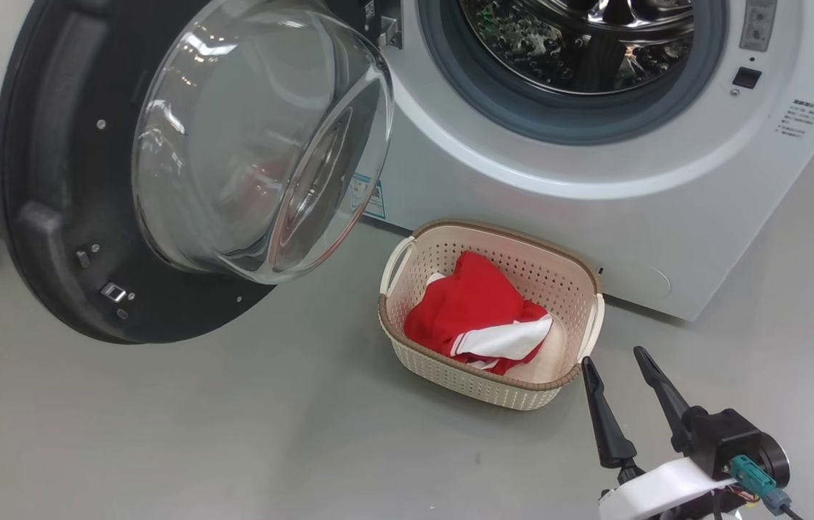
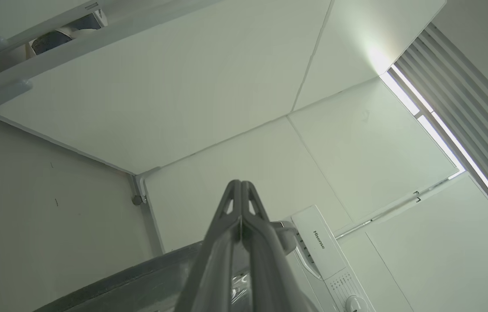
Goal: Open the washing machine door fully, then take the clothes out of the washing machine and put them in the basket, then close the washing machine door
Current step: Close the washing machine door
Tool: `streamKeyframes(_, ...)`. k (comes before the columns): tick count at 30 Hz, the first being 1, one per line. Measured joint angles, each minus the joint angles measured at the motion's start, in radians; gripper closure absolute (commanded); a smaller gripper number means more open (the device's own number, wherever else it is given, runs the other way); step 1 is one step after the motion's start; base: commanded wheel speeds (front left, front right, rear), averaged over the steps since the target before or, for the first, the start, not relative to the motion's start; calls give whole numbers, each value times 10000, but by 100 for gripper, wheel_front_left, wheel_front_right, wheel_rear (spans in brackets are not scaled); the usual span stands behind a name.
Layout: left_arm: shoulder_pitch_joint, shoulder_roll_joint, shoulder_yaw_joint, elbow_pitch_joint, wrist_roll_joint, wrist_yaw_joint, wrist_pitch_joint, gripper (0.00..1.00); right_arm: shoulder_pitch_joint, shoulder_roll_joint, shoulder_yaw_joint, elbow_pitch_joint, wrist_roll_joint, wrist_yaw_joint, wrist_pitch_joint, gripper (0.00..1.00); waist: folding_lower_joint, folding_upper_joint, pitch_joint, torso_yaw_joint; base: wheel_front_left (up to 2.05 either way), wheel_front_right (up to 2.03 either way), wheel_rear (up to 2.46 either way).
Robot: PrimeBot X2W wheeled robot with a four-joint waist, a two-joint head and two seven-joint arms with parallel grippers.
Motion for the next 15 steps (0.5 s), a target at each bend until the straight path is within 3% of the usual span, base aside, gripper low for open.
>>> streamKeyframes(5,-611,458,600,1200,-832,376,424,100,-65,-38,23,-2,0,36,10,0,0,0,127,-176,0,0,0)
streamKeyframes(10,-1400,543,1212,2339,-1806,731,581,100,-138,-61,56,-6,0,88,86,0,0,0,263,-364,0,0,0)
streamKeyframes(15,-1851,861,1233,3195,-1992,917,922,100,-284,-86,105,-12,-13,115,88,0,0,0,391,-570,0,0,0)
